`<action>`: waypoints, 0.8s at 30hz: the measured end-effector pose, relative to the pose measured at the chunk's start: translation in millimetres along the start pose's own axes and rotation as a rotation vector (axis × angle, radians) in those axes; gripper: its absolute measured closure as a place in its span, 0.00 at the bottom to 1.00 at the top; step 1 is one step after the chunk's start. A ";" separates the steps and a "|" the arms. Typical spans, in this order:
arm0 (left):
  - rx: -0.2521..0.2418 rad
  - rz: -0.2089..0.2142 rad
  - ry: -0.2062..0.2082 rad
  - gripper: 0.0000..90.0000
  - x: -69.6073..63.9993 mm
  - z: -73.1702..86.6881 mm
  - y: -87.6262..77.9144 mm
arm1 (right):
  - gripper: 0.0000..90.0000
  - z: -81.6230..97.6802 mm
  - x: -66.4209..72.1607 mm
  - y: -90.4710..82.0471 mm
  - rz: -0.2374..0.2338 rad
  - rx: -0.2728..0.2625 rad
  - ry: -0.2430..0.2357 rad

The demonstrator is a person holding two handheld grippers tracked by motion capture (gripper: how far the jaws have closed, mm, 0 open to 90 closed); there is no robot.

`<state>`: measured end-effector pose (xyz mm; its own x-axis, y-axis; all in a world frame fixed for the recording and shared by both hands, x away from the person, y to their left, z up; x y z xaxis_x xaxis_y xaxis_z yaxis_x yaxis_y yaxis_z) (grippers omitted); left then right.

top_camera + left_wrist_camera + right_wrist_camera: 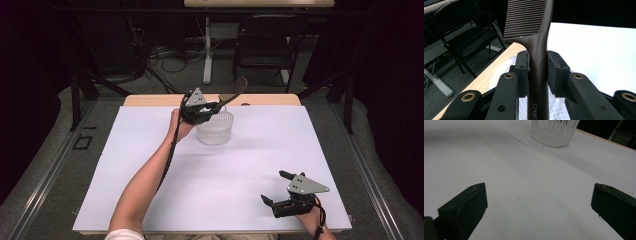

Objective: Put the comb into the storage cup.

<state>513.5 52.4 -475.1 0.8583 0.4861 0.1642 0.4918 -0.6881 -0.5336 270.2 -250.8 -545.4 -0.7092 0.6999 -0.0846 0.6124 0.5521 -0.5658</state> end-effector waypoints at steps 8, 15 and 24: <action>0.005 0.012 -0.006 0.80 -1.8 2.6 4.1 | 0.00 0.0 0.0 -0.2 -0.001 0.001 -0.001; 0.016 0.010 0.005 0.81 -2.8 3.1 6.4 | 0.00 0.1 -0.1 -0.3 -0.001 0.000 0.001; 0.005 0.013 0.034 0.80 -3.7 3.5 5.1 | 0.00 -0.1 0.0 -0.3 -0.003 -0.001 -0.001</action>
<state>512.4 49.0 -481.3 0.8690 0.4586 0.1857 0.4802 -0.6912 -0.5401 270.0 -250.9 -545.2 -0.7111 0.6981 -0.0835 0.6107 0.5545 -0.5653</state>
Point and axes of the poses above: each handheld gripper's, and its own axes: y roughly forward along the jaws, z roughly out of its underside, x roughly to its left, the point moved 2 cm from there along y, roughly forward along the jaws, and after that the axes turned 9 degrees about x, right-handed, at the moved point
